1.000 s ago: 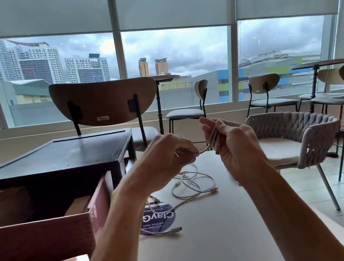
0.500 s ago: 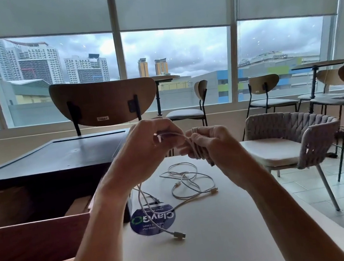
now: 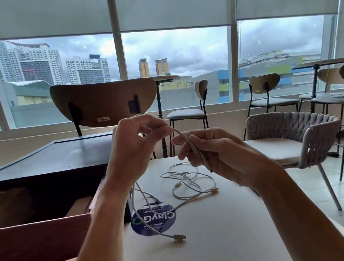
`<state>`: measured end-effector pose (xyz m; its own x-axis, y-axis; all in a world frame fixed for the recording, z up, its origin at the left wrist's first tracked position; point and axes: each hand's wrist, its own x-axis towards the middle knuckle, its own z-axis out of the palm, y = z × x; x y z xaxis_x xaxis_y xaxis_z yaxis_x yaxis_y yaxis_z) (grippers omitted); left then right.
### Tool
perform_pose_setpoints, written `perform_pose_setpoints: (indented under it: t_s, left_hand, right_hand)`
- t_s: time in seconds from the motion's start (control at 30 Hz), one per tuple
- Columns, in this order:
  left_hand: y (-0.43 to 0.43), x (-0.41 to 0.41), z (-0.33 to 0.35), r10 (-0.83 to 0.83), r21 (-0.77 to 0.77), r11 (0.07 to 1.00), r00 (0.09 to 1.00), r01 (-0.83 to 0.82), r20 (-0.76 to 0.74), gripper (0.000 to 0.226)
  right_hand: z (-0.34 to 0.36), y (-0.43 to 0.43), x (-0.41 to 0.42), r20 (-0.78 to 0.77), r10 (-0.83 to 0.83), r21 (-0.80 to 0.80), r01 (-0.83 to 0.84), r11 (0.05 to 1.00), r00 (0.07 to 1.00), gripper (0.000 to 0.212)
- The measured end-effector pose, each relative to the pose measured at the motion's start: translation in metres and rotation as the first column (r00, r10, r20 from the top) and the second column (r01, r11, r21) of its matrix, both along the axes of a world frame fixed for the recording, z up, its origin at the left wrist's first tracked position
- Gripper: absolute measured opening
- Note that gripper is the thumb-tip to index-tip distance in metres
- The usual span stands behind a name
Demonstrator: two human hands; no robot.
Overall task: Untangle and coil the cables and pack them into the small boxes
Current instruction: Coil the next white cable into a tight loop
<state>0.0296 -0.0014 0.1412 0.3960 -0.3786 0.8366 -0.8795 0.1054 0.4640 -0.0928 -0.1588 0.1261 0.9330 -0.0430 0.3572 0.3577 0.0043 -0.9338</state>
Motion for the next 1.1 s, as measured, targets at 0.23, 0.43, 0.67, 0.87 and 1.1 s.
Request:
perform_pose_setpoints:
  t_s: [0.23, 0.43, 0.67, 0.87, 1.1]
  left_hand:
    - [0.013, 0.002, 0.004, -0.088, 0.031, 0.995, 0.993, 0.091, -0.078, 0.011]
    - [0.017, 0.0, 0.006, -0.148, 0.015, 0.988, 0.98, 0.152, -0.13, 0.006]
    - [0.003, 0.003, -0.002, -0.067, 0.006, 0.998, 0.994, 0.068, -0.085, 0.007]
    - [-0.004, 0.004, -0.002, -0.068, -0.002, 0.998, 0.997, 0.068, -0.043, 0.01]
    - [-0.017, -0.004, -0.006, -0.069, -0.023, 0.997, 0.992, 0.067, -0.11, 0.009]
  right_hand:
    - [0.001, 0.0, 0.001, 0.049, 0.088, -0.027, -0.087, 0.996, 0.995, 0.029]
    - [0.001, 0.007, -0.001, 0.048, 0.128, -0.06, -0.125, 0.99, 0.991, 0.02]
    - [0.0, 0.011, -0.002, 0.109, 0.065, 0.033, -0.069, 0.997, 0.992, 0.018]
    - [-0.002, -0.001, 0.003, 0.092, -0.092, 0.115, 0.081, 0.99, 0.992, 0.024]
    - [0.002, -0.008, -0.005, 0.062, 0.041, 0.082, -0.046, 0.996, 0.997, 0.028]
